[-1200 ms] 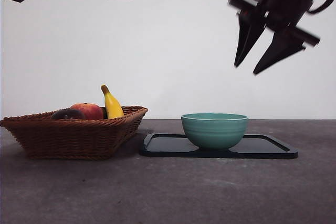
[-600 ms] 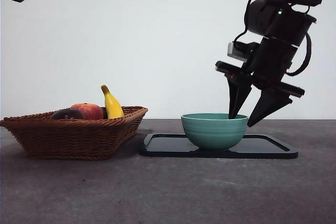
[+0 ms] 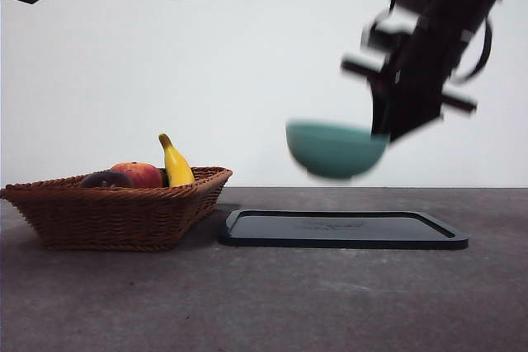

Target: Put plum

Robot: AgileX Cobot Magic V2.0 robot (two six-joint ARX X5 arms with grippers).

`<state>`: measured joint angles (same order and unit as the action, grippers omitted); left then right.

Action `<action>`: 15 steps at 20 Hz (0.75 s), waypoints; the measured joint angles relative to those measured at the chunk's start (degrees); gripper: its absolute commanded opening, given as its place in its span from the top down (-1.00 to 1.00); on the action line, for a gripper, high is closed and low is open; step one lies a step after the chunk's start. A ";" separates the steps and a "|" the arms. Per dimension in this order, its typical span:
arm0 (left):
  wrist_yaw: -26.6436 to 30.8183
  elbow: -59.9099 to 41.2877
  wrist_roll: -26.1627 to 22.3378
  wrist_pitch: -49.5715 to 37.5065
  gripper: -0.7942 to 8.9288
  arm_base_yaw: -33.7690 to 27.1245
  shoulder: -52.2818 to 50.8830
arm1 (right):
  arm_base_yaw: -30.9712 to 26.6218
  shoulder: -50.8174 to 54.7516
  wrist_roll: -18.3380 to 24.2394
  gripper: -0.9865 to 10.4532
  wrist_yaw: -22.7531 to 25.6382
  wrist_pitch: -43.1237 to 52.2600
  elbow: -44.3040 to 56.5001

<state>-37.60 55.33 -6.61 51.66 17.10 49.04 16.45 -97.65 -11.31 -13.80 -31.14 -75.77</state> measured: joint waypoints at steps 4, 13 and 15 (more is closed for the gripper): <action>0.00 0.00 0.00 0.00 -0.11 0.00 0.00 | 0.15 11.32 0.72 0.82 -0.07 -6.40 -0.59; 0.00 0.00 -0.02 0.00 -0.11 0.00 0.00 | 7.69 29.68 3.65 0.82 0.28 -17.99 6.86; 0.00 0.00 -0.02 0.02 -0.11 0.00 0.00 | 9.81 32.44 3.54 0.82 0.35 -16.39 12.28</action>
<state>-37.60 55.33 -6.63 51.68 17.10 49.04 26.26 -65.21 -7.77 -13.45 -47.53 -63.48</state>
